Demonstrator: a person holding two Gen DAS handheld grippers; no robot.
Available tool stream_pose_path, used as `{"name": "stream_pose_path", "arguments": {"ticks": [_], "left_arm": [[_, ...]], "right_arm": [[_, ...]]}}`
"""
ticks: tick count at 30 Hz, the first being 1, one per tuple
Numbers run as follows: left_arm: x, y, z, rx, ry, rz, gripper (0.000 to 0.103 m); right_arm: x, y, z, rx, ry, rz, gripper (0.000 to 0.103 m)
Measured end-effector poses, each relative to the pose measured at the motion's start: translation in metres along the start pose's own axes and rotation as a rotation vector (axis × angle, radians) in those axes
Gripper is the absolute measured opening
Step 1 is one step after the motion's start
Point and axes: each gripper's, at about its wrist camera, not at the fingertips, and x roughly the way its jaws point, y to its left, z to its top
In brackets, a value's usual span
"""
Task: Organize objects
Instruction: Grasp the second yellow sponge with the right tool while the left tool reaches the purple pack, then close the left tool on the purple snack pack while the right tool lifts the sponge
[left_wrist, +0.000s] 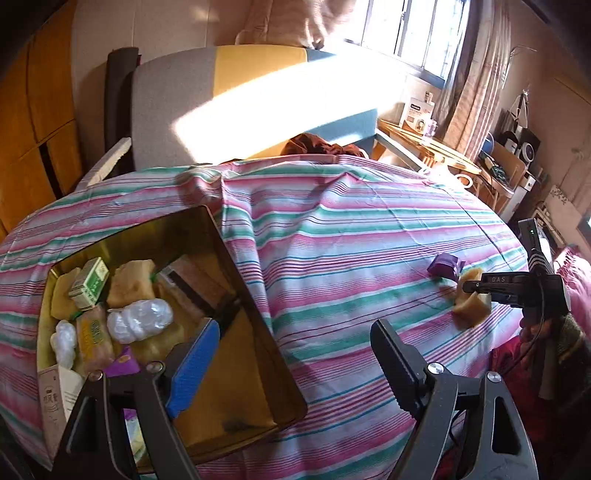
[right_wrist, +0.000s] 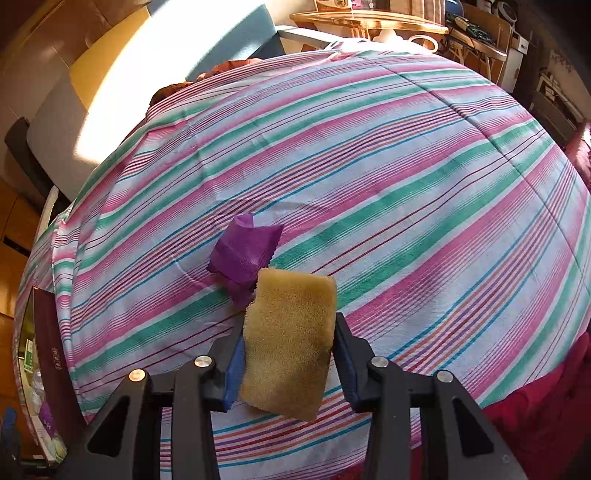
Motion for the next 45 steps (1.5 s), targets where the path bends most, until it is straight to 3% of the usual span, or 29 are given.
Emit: {"name": "stream_pose_path", "arguments": {"ticks": [5, 12, 17, 23, 31, 34, 35, 36, 45], "left_arm": [[0.03, -0.028, 0.013, -0.001, 0.089, -0.092, 0.083], [0.096, -0.091, 0.029, -0.034, 0.257, -0.251, 0.076], [0.145, -0.138, 0.042, -0.087, 0.361, -0.336, 0.069], [0.196, -0.179, 0.058, -0.216, 0.442, -0.371, 0.07], [0.235, -0.208, 0.073, -0.246, 0.443, -0.282, 0.075], [0.238, -0.219, 0.076, -0.186, 0.421, -0.254, 0.071], [0.239, -0.222, 0.075, -0.156, 0.407, -0.241, 0.058], [0.24, -0.225, 0.073, -0.124, 0.401, -0.23, 0.053], [0.197, -0.199, 0.047, 0.079, 0.296, -0.228, 0.05]], "right_arm": [[-0.035, -0.018, 0.005, 0.079, -0.196, -0.07, 0.042], [-0.072, -0.051, 0.007, 0.239, -0.404, 0.031, 0.042], [-0.08, -0.058, 0.008, 0.266, -0.446, 0.108, 0.042], [-0.08, -0.067, 0.008, 0.3, -0.465, 0.188, 0.042], [-0.074, -0.076, 0.007, 0.333, -0.443, 0.265, 0.042], [-0.074, -0.076, 0.007, 0.331, -0.439, 0.271, 0.042], [-0.074, -0.076, 0.006, 0.333, -0.44, 0.269, 0.042], [-0.074, -0.077, 0.006, 0.338, -0.44, 0.268, 0.042], [-0.061, -0.058, 0.01, 0.248, -0.368, 0.261, 0.042]]}}
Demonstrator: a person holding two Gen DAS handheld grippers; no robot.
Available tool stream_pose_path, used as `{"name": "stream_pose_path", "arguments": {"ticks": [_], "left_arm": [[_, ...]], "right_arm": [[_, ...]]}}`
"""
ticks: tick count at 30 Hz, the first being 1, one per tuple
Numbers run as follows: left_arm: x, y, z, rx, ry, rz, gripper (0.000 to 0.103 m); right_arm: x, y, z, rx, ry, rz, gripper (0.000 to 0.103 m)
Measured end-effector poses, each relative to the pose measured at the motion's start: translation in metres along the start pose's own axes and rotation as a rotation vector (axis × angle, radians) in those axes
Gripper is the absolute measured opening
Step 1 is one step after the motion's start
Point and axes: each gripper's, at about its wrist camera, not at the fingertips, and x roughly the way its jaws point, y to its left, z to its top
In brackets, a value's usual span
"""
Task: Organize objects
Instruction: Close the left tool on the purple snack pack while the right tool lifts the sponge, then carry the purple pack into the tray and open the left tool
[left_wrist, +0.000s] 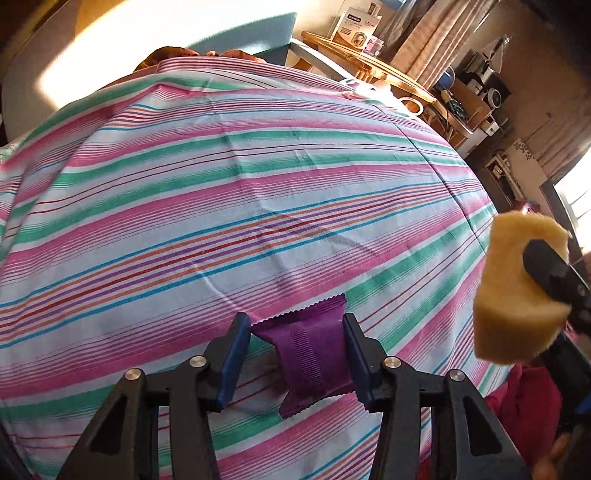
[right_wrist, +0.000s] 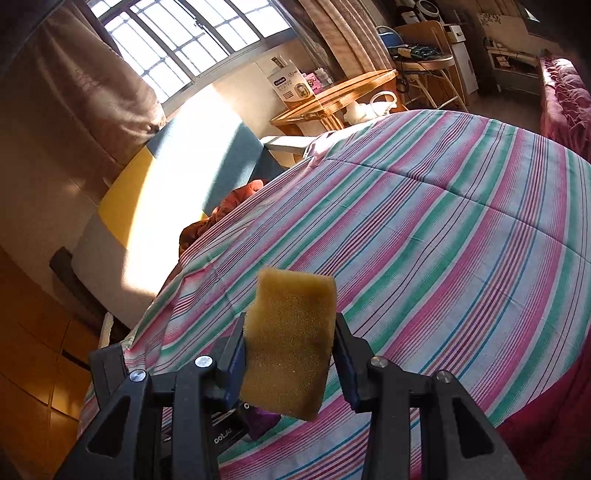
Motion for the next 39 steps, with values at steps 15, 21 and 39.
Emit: {"name": "stream_pose_path", "arguments": {"ticks": [15, 21, 39], "left_arm": [[-0.143, 0.082, -0.087, 0.012, -0.233, 0.105, 0.051], [-0.199, 0.143, -0.119, -0.097, -0.312, 0.164, 0.051], [-0.271, 0.317, -0.182, -0.437, -0.367, 0.507, 0.051]], "right_arm": [[0.052, 0.086, -0.061, -0.45, 0.321, 0.073, 0.042], [0.054, 0.097, -0.072, -0.551, 0.328, 0.019, 0.042], [0.067, 0.108, -0.088, -0.657, 0.353, -0.084, 0.042]]}}
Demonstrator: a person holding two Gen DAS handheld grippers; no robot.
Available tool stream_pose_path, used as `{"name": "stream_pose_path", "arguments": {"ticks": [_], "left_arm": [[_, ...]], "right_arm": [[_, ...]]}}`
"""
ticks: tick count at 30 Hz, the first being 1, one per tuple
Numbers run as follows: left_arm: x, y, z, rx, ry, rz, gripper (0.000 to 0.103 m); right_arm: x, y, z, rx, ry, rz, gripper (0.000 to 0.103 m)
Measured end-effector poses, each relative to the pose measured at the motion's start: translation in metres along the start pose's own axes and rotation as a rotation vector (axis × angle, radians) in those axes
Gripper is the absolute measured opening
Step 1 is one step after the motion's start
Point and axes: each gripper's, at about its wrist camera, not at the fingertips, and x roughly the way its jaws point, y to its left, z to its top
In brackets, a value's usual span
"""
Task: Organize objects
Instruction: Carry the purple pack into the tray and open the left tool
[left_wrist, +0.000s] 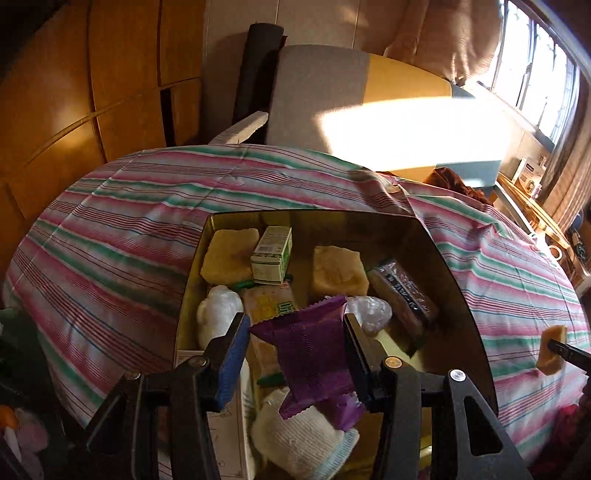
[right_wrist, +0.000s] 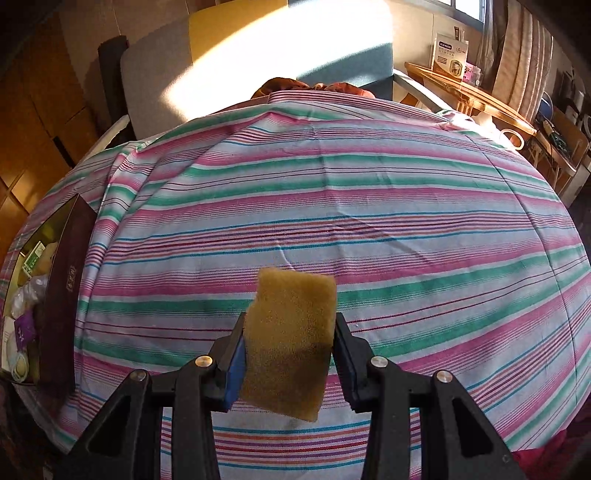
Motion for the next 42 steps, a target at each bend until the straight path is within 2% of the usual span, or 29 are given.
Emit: {"name": "stream_pose_path", "arguments": {"ticks": [4, 17, 21, 23, 30, 35, 42], "left_arm": [[0.012, 0.005, 0.005, 0.0, 0.004, 0.044, 0.051], [0.045, 0.0, 0.009, 0.034, 0.05, 0.085, 0.053], [0.041, 0.001, 0.009, 0.033, 0.034, 0.093, 0.055], [0.036, 0.001, 0.01, 0.032, 0.022, 0.094, 0.059], [0.003, -0.002, 0.006, 0.023, -0.042, 0.072, 0.061], [-0.02, -0.003, 0.0, 0.025, -0.075, 0.054, 0.062], [-0.046, 0.0, -0.007, 0.025, -0.12, 0.045, 0.066]], "right_arm": [[0.004, 0.004, -0.001, -0.016, 0.013, -0.01, 0.042], [0.007, 0.009, 0.0, -0.043, 0.013, -0.013, 0.042], [0.008, 0.011, 0.0, -0.05, 0.015, -0.017, 0.042], [0.008, 0.012, 0.0, -0.054, 0.015, -0.019, 0.042], [0.0, 0.02, 0.0, -0.067, -0.007, -0.005, 0.042], [-0.016, 0.052, -0.001, -0.074, -0.038, 0.093, 0.042], [-0.043, 0.149, 0.004, -0.201, -0.082, 0.281, 0.042]]}}
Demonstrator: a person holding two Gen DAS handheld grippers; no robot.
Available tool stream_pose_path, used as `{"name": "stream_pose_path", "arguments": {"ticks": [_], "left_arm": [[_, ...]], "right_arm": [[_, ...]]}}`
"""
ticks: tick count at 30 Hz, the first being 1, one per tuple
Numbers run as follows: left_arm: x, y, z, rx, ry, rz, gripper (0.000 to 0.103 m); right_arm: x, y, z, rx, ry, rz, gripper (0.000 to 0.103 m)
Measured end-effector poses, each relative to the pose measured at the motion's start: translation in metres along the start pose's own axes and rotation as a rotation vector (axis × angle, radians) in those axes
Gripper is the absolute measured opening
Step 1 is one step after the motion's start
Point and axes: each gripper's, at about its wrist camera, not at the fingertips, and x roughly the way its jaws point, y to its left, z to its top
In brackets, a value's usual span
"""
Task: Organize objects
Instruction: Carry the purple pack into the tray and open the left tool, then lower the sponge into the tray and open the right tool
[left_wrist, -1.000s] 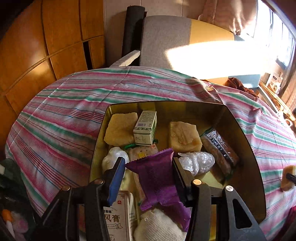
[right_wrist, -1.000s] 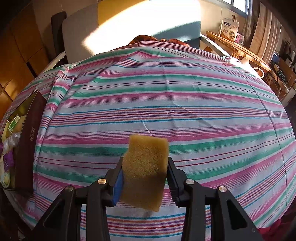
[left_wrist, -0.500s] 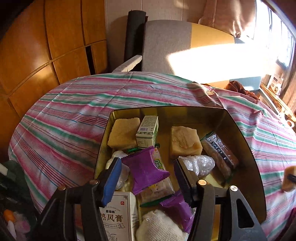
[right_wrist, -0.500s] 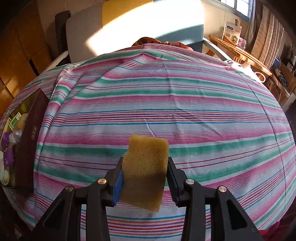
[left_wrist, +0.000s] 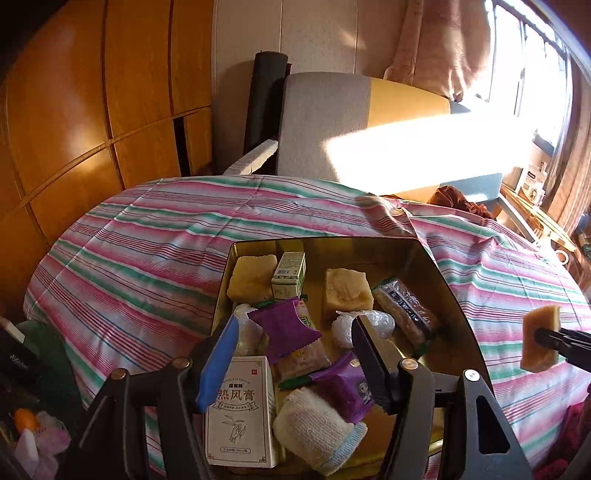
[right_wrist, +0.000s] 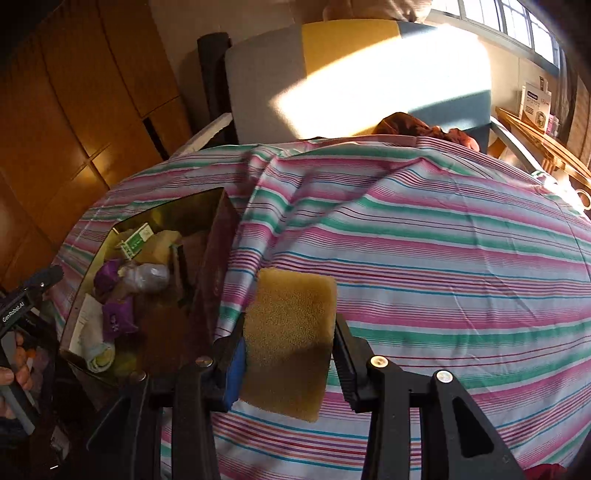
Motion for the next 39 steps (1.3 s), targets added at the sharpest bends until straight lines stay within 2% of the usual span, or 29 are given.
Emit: {"name": "stream_pose_path", "arguments": {"ticks": [4, 8, 12, 18, 22, 23, 26, 30, 32, 36, 39], "left_arm": [[-0.007, 0.004, -0.004, -0.009, -0.005, 0.002, 0.069], [-0.011, 0.009, -0.011, -0.024, -0.002, 0.001, 0.072], [-0.014, 0.02, -0.017, -0.049, 0.001, 0.018, 0.078], [-0.016, 0.033, -0.028, -0.086, 0.021, 0.056, 0.086], [-0.023, 0.035, -0.031, -0.098, 0.006, 0.071, 0.102], [-0.025, 0.036, -0.031, -0.101, 0.001, 0.073, 0.103], [-0.028, 0.035, -0.031, -0.102, -0.003, 0.084, 0.103], [-0.029, 0.035, -0.033, -0.113, 0.004, 0.091, 0.103], [-0.03, 0.034, -0.034, -0.12, 0.008, 0.097, 0.103], [-0.033, 0.028, -0.037, -0.096, -0.002, 0.161, 0.103], [-0.04, 0.025, -0.038, -0.101, -0.018, 0.159, 0.103]], "right_arm": [[0.005, 0.054, 0.01, -0.076, 0.002, 0.095, 0.042], [0.02, 0.096, 0.014, -0.136, 0.045, 0.146, 0.042], [0.041, 0.122, 0.013, -0.172, 0.107, 0.135, 0.042], [0.077, 0.144, 0.002, -0.196, 0.194, 0.071, 0.042], [0.096, 0.155, -0.009, -0.196, 0.24, 0.082, 0.045], [0.099, 0.158, -0.012, -0.2, 0.245, 0.08, 0.046], [0.099, 0.16, -0.018, -0.192, 0.225, 0.104, 0.051], [0.085, 0.158, -0.02, -0.17, 0.169, 0.136, 0.067], [0.072, 0.157, -0.02, -0.163, 0.124, 0.136, 0.067], [0.047, 0.156, -0.02, -0.141, 0.031, 0.097, 0.067], [0.03, 0.157, -0.02, -0.134, -0.042, 0.05, 0.067]]}}
